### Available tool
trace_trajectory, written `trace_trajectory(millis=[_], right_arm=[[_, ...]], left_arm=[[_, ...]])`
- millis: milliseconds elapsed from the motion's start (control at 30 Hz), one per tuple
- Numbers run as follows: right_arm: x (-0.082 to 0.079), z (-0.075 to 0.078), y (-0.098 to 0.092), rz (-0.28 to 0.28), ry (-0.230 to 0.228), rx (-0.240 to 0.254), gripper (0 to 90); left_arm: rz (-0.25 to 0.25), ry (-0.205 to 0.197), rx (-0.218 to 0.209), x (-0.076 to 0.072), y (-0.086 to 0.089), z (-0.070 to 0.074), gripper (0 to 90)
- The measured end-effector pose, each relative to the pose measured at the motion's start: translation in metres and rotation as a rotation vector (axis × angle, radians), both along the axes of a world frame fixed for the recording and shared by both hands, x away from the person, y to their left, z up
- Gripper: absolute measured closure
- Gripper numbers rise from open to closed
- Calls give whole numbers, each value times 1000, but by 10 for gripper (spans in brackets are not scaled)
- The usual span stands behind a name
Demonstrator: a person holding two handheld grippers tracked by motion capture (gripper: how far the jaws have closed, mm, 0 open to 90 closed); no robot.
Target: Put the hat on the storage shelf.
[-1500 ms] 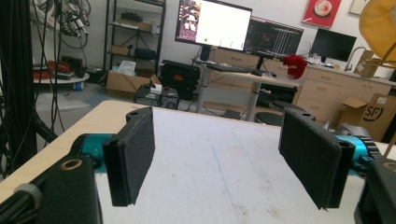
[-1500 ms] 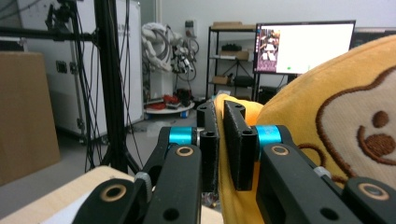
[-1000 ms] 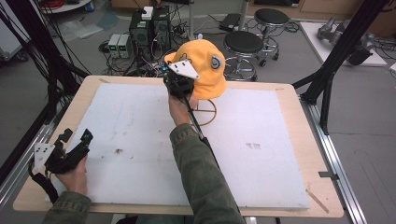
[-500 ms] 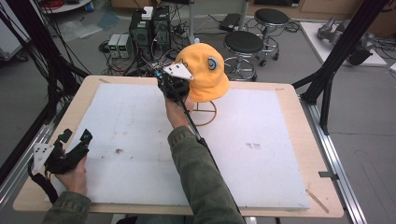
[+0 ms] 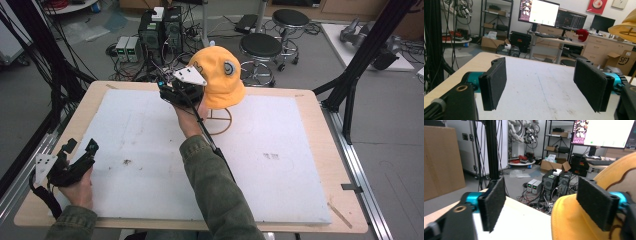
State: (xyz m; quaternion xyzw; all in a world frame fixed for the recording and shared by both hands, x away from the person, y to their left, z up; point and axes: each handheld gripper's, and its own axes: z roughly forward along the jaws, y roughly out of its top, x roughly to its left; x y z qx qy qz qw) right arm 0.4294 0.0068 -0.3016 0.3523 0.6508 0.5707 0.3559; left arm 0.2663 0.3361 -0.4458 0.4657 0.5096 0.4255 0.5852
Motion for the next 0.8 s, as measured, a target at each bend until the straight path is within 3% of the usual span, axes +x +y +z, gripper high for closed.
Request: trace_trajectory(millis=[167,267,400,500,567,800], right_arm=[[-10,13,-7,1,-42,9,120],[-21,21,-16,-7,-72,8,113],[-41,30,-36,-32,-123,28,113],[-55,37,-58,-65,-152,76,111],[-62,40,-71,-77,-160,112,109],[-72,41,-102,-87,-172,124,109]], left_arm=[[-1,-1,0,-2,-1,0,270],[-1,-2,-4,-3,-1,0,270],[0,-8,4,-5,-1,1,270],[1,-10,7,-7,-1,2,270],[1,-10,11,-9,-2,2,269],[2,-1,10,-11,-2,0,270]])
